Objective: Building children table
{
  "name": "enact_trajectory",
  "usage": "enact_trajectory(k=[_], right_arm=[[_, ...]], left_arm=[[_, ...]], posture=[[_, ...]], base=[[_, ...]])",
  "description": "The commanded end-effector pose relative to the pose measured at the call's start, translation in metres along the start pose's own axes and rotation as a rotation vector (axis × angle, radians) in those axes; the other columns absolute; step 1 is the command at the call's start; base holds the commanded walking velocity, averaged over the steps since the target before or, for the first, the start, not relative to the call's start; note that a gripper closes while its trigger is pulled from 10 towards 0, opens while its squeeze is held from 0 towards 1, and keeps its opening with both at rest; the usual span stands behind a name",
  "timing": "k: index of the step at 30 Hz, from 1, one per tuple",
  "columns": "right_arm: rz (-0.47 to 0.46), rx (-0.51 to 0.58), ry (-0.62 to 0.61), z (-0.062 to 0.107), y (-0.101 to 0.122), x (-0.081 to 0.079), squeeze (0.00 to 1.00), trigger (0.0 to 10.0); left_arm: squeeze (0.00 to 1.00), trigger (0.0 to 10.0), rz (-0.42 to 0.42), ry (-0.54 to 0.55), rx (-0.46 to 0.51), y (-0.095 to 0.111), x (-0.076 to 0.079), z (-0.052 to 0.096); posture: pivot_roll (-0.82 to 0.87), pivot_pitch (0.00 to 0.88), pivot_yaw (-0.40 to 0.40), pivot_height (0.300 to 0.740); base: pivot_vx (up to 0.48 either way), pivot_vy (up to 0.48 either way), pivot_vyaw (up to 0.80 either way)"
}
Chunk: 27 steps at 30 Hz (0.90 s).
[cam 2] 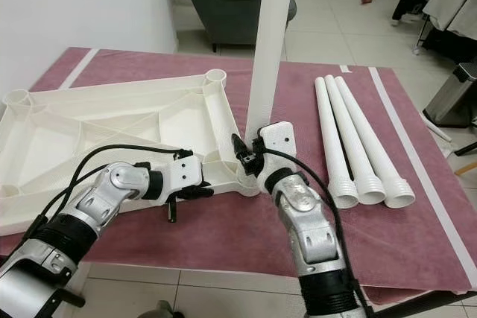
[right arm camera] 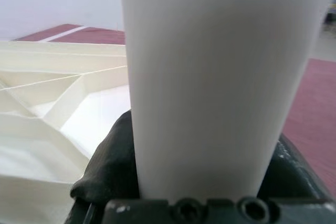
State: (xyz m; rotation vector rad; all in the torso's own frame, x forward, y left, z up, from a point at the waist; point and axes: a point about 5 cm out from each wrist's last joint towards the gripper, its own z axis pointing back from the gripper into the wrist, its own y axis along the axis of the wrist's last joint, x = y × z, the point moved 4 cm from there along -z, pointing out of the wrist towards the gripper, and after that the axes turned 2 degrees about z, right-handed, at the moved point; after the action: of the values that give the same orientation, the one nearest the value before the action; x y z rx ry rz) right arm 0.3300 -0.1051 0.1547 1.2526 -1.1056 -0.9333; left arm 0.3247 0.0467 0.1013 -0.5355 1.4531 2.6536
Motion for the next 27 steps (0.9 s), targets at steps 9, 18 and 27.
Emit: enact_trajectory(k=[9, 18, 27], right_arm=[[-0.014, -0.397, -0.464, 0.039, -0.086, 0.039, 0.00, 10.0], [0.004, -0.311, -0.440, 0.034, -0.072, 0.032, 0.21, 10.0], [-0.013, -0.180, -0.306, 0.020, -0.047, 0.021, 0.00, 10.0]], left_arm=[[0.00, 0.0, -0.047, 0.003, 0.051, 0.013, -0.004, 0.002], [0.00, 0.0, -0.045, 0.003, 0.050, 0.012, -0.004, 0.002], [0.00, 0.0, -0.043, 0.007, 0.050, 0.012, -0.004, 0.002]], posture=[[0.08, 0.052, 0.027, 0.740], [0.08, 0.056, 0.026, 0.740], [0.08, 0.059, 0.027, 0.740]], base=[[0.000, 0.000, 0.00], [0.000, 0.000, 0.00], [0.000, 0.000, 0.00]])
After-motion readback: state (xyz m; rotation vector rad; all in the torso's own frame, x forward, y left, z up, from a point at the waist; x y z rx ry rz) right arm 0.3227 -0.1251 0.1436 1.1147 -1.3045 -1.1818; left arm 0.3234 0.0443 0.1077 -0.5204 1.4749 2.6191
